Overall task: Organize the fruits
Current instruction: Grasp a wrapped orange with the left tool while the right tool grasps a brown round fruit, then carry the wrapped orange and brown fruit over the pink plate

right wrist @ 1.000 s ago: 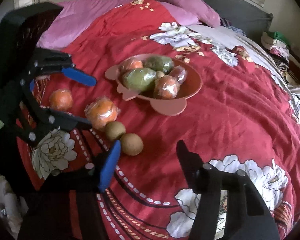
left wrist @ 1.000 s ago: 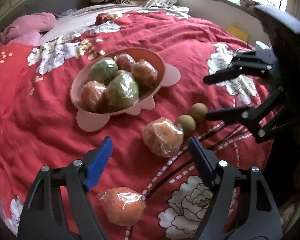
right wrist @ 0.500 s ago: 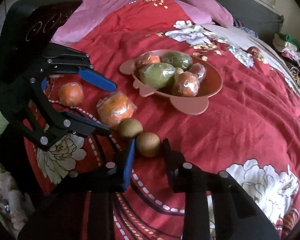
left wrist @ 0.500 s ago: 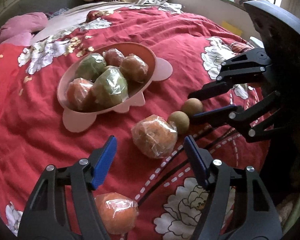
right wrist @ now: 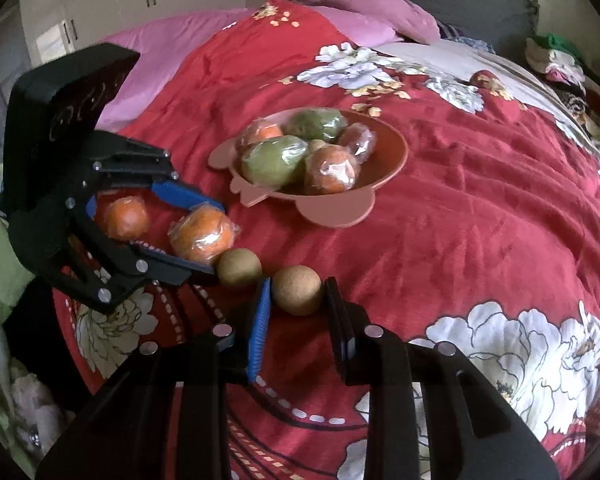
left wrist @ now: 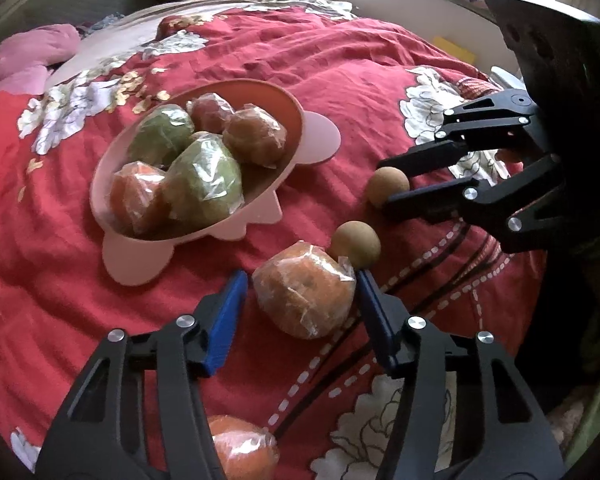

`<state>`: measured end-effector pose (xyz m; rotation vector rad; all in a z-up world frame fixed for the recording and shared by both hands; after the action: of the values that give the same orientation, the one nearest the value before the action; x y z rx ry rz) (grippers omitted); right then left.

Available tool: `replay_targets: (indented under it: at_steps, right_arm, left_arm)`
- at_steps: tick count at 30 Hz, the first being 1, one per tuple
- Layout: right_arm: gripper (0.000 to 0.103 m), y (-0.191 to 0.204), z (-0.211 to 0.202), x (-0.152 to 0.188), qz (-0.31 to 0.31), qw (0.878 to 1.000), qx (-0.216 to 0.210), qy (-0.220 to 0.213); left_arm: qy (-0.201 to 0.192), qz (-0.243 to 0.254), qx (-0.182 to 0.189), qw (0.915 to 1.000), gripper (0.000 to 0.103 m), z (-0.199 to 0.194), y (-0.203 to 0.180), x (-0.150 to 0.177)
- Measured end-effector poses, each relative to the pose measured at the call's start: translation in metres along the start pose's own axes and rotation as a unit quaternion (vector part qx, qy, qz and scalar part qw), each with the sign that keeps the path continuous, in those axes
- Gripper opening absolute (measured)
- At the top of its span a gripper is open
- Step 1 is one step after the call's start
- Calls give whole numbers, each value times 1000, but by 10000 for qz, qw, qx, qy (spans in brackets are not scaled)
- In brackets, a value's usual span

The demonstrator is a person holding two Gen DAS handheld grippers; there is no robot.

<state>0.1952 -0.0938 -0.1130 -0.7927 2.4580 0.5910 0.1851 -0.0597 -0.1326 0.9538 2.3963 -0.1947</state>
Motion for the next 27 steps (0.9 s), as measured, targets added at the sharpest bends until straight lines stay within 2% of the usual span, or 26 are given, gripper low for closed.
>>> replay_targets:
  at_steps: [2,11,18,27]
  right_arm:
    - [26,-3,-1,-1,71,10000,14,-34]
    - [26,-12,-11,-8,331,9992,41,-210]
    - [26,-8,-21,-20,422,9982,-5,-431]
    - [26,-5,-31,-40,499,9969,23,-615]
  left_arm:
    - [-35,-10,64,10000,42,0,-2,-1]
    - [-232,-202,83,9995,40,-17,1,-4]
    - [-570,-468,-185,9971,40,-50,20,-10]
    - [-693,-861,-482,9927,40,-69,55,-10]
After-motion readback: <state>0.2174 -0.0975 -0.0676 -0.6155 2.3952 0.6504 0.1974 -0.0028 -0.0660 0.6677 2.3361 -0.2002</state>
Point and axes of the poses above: each gripper's, at about its wrist camera, not at the fingertips, and z roughly the way its jaws point, y to its left, x to its underside, the point moved 10 cm from there along z, roughly the way its jaws point, and after that the axes turned 15 degrees about z, right-handed, at the moved point
